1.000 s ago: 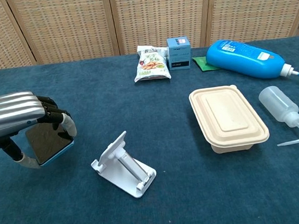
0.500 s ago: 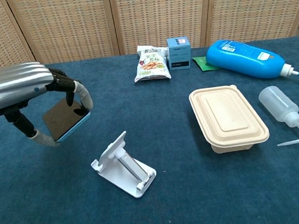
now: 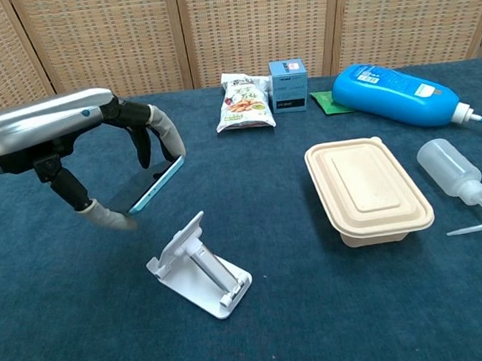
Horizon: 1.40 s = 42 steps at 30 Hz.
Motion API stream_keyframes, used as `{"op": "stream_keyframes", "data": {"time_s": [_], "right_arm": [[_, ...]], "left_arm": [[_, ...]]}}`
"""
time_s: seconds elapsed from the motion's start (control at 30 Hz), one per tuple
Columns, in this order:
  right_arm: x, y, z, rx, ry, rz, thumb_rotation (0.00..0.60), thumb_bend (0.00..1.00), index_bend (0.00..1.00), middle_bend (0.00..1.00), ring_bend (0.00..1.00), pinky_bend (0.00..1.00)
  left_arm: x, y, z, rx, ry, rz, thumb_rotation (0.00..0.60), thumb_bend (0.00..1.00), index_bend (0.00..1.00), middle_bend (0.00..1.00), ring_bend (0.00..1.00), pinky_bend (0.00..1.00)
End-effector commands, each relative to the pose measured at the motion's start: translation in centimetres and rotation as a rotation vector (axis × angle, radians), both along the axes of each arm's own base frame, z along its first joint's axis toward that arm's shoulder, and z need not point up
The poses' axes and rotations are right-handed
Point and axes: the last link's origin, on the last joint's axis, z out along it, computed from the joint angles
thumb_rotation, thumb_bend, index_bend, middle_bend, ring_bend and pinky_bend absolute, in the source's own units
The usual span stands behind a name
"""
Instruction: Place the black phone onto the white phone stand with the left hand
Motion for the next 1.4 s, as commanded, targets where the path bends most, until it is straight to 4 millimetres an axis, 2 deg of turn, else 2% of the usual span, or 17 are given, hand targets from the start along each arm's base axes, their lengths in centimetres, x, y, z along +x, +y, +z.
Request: {"op": "stream_keyframes", "data": {"time_s": [0.03, 0.5, 1.03, 1.4], "right_arm": [[0.0, 0.0, 0.0, -0.001, -0.001, 0.001, 0.600, 0.00, 0.00, 0.00, 0.00, 0.00], [0.0, 0.0, -0.1, 0.003, 0.004, -0.003, 0.600, 0.00, 0.00, 0.00, 0.00, 0.00], [-0.2, -0.1, 0.1, 0.003, -0.002, -0.011, 0.600, 0.00, 0.00, 0.00, 0.00, 0.00], [-0.2, -0.1, 0.2, 0.002, -0.005, -0.012, 0.600, 0.00, 0.00, 0.00, 0.00, 0.00]], "left_arm": [[-0.1, -0.1, -0.2, -0.057, -0.053, 0.070, 0.600, 0.00, 0.43, 0.43, 0.43, 0.32], [-2.0, -0.4, -1.6, -0.205, -0.168, 0.177, 0.600, 0.00, 0.43, 0.43, 0.43, 0.32], [-0.7, -0.2, -2.1, -0.264, -0.267, 0.192, 0.600, 0.00, 0.43, 0.43, 0.43, 0.32], [-1.4, -0.4, -3.0, -0.312, -0.309, 0.233, 0.600, 0.00, 0.43, 0.43, 0.43, 0.32]]}}
